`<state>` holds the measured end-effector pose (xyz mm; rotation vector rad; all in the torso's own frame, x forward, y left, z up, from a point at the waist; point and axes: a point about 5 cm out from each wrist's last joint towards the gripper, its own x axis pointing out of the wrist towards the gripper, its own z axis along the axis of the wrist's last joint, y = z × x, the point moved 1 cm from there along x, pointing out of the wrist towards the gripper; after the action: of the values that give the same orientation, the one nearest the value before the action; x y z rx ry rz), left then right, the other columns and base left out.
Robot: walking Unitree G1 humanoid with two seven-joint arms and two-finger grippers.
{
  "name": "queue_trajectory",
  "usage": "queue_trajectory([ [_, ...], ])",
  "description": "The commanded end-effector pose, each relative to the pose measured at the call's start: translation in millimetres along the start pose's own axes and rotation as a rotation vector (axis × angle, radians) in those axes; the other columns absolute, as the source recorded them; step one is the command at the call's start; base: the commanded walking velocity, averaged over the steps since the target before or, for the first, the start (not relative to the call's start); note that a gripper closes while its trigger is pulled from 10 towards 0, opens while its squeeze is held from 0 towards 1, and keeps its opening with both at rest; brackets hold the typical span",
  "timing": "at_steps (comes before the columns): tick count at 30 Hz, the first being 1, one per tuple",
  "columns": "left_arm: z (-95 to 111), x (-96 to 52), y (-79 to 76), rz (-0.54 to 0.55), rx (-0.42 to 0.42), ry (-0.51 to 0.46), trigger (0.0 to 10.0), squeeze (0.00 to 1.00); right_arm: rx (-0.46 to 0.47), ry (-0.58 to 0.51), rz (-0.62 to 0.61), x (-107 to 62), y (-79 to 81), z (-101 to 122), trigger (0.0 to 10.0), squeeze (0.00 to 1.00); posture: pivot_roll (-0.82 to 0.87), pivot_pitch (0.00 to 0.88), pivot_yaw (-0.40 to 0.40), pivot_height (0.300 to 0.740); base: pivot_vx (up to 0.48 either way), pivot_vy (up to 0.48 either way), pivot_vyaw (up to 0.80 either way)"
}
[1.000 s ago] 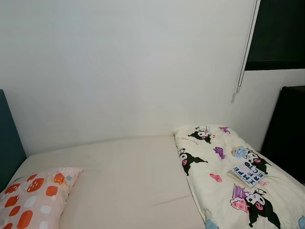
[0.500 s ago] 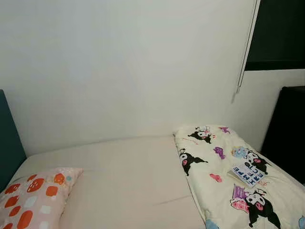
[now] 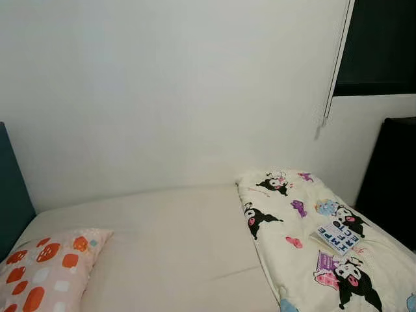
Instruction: Clean up the room
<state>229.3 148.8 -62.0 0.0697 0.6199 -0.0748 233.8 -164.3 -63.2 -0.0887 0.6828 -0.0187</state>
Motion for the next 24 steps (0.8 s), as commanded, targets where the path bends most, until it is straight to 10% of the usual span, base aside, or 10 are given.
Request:
queue_trajectory([
  [1,0.5,-0.3,7.7,0.025,-0.022,-0.004,10.0,0.0,0.031,-0.031,-0.004,1.3,-0.7,6.5,10.0,0.0,0.02,0.018,-0.015,0.74,0.0,0.0,0.0],
  [24,25.2,2.8,12.7,0.05,-0.093,-0.131,10.0,0.0,0.096,-0.158,0.051,5.4,5.1,35.4,10.0,0.0,0.01,0.0,-0.013,0.74,0.0,0.0,0.0],
])
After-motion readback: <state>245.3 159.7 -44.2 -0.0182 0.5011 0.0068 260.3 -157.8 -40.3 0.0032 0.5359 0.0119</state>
